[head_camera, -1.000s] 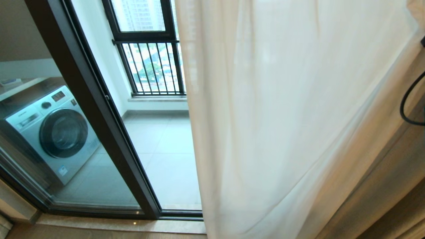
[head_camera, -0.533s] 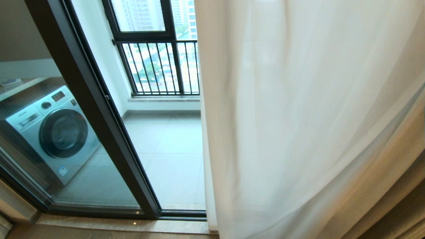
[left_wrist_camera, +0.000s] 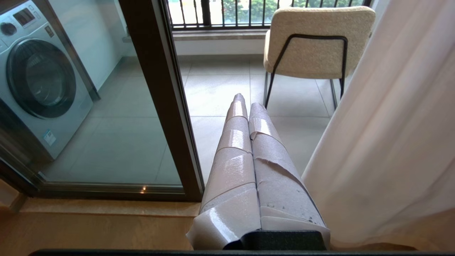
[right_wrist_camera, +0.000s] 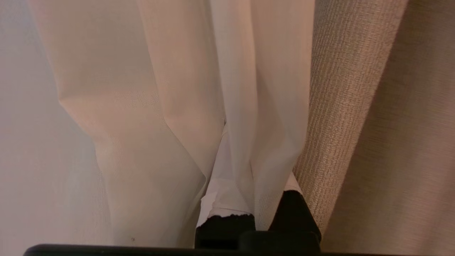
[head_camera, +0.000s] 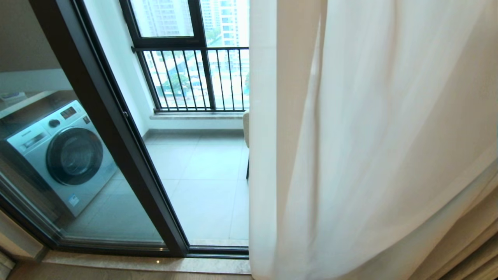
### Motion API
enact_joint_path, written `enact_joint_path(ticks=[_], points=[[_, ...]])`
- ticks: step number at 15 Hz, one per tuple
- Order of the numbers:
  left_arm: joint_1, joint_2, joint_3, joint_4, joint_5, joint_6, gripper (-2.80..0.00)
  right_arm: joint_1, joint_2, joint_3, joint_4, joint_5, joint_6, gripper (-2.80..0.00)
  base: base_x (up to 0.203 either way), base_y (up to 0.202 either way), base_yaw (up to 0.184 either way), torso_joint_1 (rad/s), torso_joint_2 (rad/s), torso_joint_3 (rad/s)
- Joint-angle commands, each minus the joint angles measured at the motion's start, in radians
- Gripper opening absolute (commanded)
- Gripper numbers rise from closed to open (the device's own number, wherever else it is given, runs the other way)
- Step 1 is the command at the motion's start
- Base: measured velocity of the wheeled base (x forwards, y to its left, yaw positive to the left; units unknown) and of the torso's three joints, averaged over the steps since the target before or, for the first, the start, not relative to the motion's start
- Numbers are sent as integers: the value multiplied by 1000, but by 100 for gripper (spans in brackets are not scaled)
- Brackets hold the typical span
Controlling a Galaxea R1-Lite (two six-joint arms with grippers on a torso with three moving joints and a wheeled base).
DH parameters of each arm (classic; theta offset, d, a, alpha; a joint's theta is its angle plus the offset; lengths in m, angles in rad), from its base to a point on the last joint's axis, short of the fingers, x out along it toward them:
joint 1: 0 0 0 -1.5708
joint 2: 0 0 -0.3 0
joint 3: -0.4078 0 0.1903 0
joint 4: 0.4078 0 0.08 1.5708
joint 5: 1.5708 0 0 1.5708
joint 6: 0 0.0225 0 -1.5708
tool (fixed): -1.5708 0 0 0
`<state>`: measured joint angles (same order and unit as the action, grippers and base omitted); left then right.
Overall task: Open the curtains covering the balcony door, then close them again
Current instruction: Pull the inner curtains open on both sides
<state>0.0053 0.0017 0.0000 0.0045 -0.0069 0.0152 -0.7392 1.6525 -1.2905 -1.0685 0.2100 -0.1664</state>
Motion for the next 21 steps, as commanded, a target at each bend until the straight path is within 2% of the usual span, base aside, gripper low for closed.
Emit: enact_joint_path(ticks=[1, 3, 11, 14, 18, 21], points=[[1, 0, 0, 0, 0, 0, -280, -36, 36, -27, -8, 2, 6, -280, 0, 0, 0, 0, 0, 0], [1, 0, 0, 0, 1, 0, -280, -67, 64, -73, -5, 2, 30, -280, 0, 0, 0, 0, 0, 0], [1, 0, 0, 0, 1, 0, -280, -151, 154, -179, -14, 2, 33, -280, 0, 0, 0, 0, 0, 0], [1, 0, 0, 0, 1, 0, -280, -214, 195, -236, 0, 8, 55, -280, 0, 0, 0, 0, 0, 0], [1, 0, 0, 0, 1, 0, -280, -302, 248, -314, 29, 64, 62, -280, 0, 0, 0, 0, 0, 0], [0, 0, 0, 0, 0, 0, -280, -366, 270, -320, 32, 66, 64, -280, 0, 0, 0, 0, 0, 0]])
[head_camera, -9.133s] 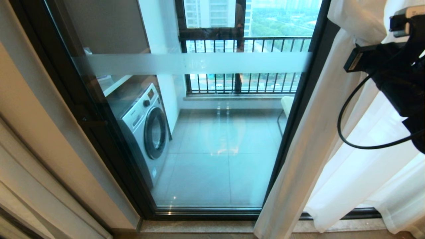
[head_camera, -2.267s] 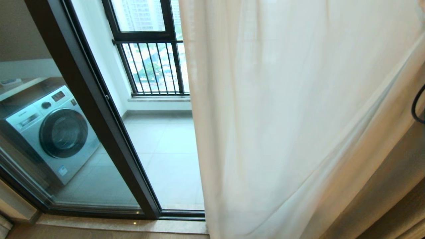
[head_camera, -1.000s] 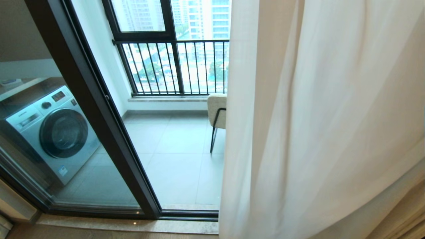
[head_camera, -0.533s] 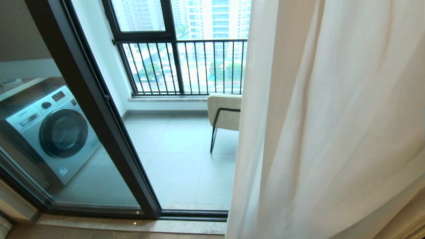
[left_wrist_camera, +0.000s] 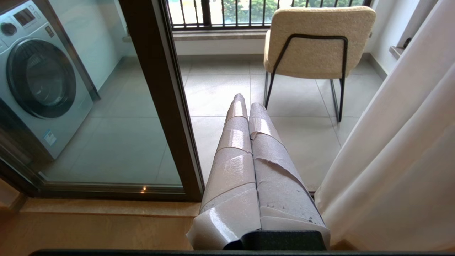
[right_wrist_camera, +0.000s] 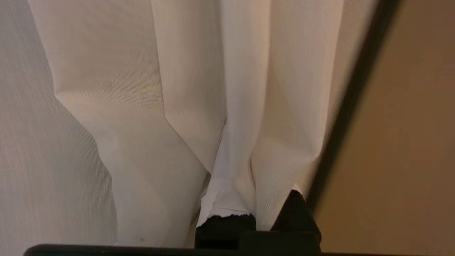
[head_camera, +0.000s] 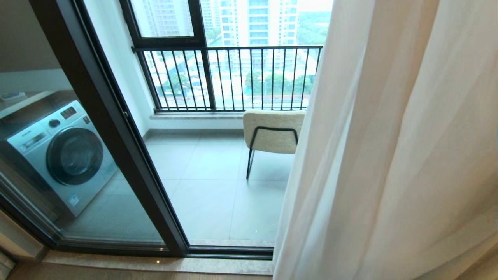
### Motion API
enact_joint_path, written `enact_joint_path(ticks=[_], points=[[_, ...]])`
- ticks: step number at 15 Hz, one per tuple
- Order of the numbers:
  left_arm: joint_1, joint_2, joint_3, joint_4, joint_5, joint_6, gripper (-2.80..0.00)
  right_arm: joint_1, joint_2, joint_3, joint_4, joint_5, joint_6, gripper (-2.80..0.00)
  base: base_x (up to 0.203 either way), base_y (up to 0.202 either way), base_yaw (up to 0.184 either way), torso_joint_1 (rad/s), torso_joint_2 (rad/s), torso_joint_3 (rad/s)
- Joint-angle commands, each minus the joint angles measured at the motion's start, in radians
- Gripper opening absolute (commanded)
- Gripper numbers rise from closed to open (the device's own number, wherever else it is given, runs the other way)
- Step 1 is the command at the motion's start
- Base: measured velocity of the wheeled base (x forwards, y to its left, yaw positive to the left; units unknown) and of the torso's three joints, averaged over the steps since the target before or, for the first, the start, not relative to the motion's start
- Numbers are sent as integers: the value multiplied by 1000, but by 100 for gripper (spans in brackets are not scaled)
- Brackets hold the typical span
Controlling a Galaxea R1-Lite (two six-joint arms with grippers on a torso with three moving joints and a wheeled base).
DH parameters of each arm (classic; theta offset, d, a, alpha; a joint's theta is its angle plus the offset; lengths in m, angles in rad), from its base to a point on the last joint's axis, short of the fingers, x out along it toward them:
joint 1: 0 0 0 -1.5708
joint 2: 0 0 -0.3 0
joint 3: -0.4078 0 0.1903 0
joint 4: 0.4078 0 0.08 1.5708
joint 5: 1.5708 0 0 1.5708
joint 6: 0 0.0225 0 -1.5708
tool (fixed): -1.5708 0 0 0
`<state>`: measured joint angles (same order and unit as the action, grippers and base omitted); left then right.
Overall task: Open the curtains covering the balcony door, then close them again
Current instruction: Pull the inner curtains open on both sides
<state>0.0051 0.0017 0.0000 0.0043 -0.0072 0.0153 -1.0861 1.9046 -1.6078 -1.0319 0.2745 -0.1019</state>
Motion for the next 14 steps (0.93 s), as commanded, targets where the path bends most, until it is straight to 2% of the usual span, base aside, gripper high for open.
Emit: enact_joint_path(ticks=[1, 6, 14], points=[[1, 0, 0, 0, 0, 0, -280, -35, 24, -3, -5, 2, -1, -280, 0, 0, 0, 0, 0, 0], [1, 0, 0, 0, 0, -1, -280, -138, 82, -18, -19, 8, 25, -280, 0, 0, 0, 0, 0, 0], [0, 0, 0, 0, 0, 0, -280, -244, 200, -183, -8, 6, 71, -280, 0, 0, 0, 0, 0, 0]])
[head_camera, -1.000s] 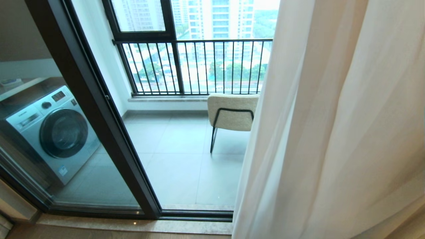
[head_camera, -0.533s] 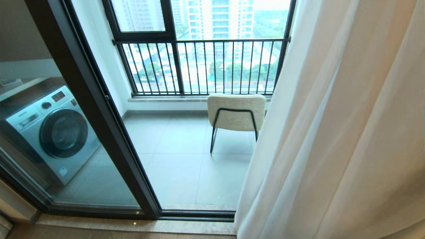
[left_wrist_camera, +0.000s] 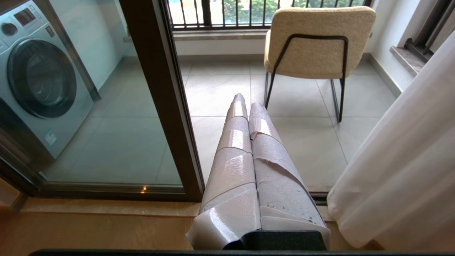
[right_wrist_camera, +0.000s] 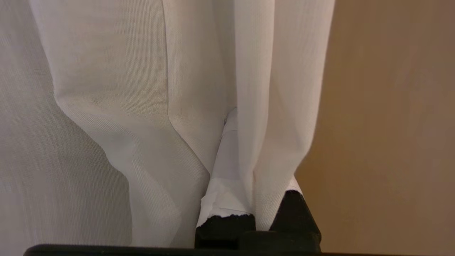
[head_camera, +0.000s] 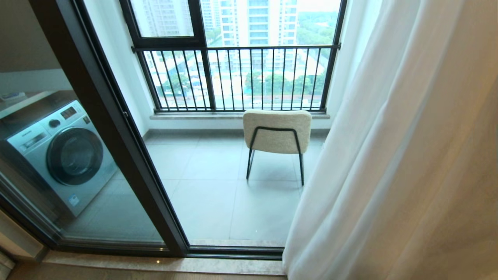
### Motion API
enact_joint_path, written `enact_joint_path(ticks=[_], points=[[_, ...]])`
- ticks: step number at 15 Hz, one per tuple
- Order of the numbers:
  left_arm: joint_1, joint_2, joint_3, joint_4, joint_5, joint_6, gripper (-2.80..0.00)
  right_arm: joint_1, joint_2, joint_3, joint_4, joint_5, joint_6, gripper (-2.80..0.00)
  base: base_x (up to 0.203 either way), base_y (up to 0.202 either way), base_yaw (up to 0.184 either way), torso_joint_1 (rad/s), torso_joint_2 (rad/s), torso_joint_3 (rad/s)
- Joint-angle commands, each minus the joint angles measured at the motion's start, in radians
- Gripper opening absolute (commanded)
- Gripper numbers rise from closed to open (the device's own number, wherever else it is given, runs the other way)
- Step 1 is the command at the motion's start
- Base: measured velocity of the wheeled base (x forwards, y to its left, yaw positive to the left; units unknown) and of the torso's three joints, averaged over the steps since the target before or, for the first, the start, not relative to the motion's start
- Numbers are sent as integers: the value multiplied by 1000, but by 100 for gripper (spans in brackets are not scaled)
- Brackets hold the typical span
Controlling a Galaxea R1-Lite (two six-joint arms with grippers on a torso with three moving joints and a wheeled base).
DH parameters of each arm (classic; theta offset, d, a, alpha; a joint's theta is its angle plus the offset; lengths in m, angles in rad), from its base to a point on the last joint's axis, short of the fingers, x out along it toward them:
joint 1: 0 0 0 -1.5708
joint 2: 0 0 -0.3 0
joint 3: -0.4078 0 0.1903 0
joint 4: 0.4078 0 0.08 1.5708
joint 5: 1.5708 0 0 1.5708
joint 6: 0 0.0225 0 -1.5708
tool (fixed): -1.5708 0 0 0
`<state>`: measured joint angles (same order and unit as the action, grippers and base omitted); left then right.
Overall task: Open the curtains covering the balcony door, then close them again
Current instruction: Pull the inner curtains open on both sides
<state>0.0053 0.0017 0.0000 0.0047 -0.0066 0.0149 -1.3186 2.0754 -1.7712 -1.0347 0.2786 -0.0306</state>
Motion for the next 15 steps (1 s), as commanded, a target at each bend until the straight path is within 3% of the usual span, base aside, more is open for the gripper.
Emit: enact_joint_path(ticks=[1, 9, 15], points=[[1, 0, 0, 0, 0, 0, -280, -25, 47, -44, -6, 2, -1, -280, 0, 0, 0, 0, 0, 0], [1, -1, 0, 0, 0, 0, -280, -16, 44, -68, -20, 22, -3, -280, 0, 0, 0, 0, 0, 0], [1, 0, 0, 0, -1, 0, -280, 88, -158, 86, -4, 170, 0, -280, 0, 0, 0, 0, 0, 0]])
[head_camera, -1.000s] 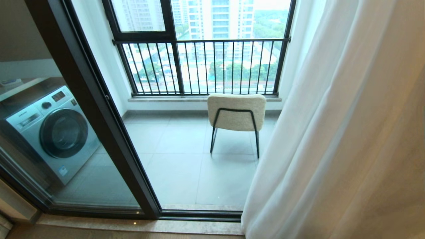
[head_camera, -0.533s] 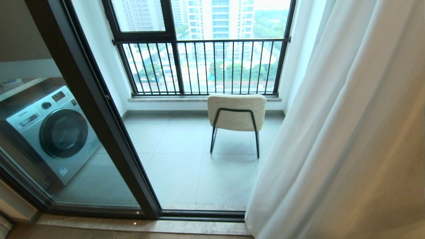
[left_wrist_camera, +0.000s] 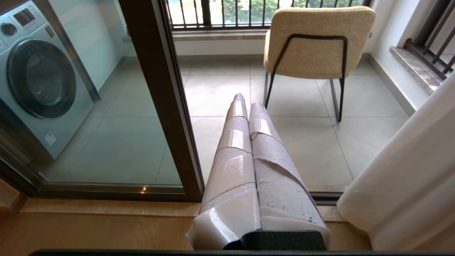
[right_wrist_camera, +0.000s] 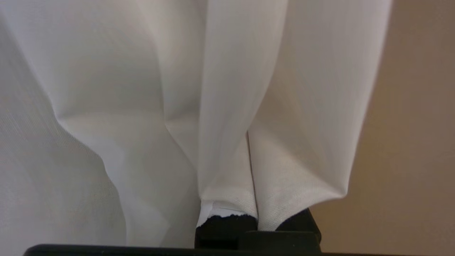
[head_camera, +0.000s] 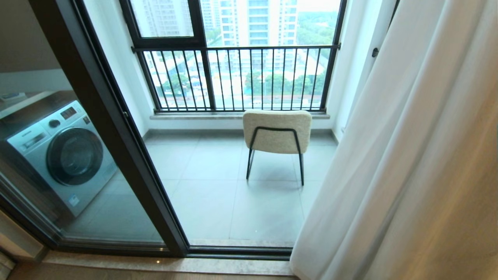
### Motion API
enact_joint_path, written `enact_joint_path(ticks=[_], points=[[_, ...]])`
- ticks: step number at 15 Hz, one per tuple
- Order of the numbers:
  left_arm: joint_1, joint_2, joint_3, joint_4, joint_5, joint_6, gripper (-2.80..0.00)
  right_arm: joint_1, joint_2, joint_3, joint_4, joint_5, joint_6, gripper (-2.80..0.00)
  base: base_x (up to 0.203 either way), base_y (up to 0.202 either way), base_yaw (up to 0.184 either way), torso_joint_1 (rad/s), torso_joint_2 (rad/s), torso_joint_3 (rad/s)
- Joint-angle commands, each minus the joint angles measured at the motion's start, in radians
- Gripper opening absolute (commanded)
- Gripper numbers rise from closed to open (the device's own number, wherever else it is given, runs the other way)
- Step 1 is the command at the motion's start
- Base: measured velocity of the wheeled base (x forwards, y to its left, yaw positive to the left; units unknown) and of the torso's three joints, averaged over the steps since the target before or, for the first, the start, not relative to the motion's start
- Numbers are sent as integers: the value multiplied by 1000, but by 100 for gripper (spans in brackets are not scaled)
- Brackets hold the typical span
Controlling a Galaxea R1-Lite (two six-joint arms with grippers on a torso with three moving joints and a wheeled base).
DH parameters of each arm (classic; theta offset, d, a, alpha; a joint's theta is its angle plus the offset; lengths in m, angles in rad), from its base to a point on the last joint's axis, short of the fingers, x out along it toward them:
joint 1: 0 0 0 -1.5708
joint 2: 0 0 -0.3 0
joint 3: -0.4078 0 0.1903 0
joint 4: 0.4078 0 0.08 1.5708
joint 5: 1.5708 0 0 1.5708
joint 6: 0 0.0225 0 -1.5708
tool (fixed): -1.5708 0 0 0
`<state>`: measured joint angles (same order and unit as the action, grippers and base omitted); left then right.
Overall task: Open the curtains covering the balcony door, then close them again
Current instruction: Pull the inner curtains open on both sides
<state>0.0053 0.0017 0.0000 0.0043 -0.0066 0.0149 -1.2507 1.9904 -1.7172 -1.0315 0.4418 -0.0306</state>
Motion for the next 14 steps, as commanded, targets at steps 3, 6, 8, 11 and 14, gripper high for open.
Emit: enact_joint_path(ticks=[3, 6, 8, 11, 14], points=[[1, 0, 0, 0, -1, 0, -280, 76, -225, 182, 1, 105, -1, -280, 0, 0, 0, 0, 0, 0], [1, 0, 0, 0, 0, 0, -280, 144, -407, 376, 32, 266, -1, -280, 0, 0, 0, 0, 0, 0], [1, 0, 0, 0, 0, 0, -280, 215, -509, 489, 72, 375, -2, -280, 0, 0, 0, 0, 0, 0], [0, 0, 0, 0, -1, 0, -280, 375, -617, 615, 136, 451, -3, -280, 0, 0, 0, 0, 0, 0], [1, 0, 0, 0, 0, 0, -280, 545, -671, 679, 191, 458, -10, -280, 0, 0, 0, 0, 0, 0]])
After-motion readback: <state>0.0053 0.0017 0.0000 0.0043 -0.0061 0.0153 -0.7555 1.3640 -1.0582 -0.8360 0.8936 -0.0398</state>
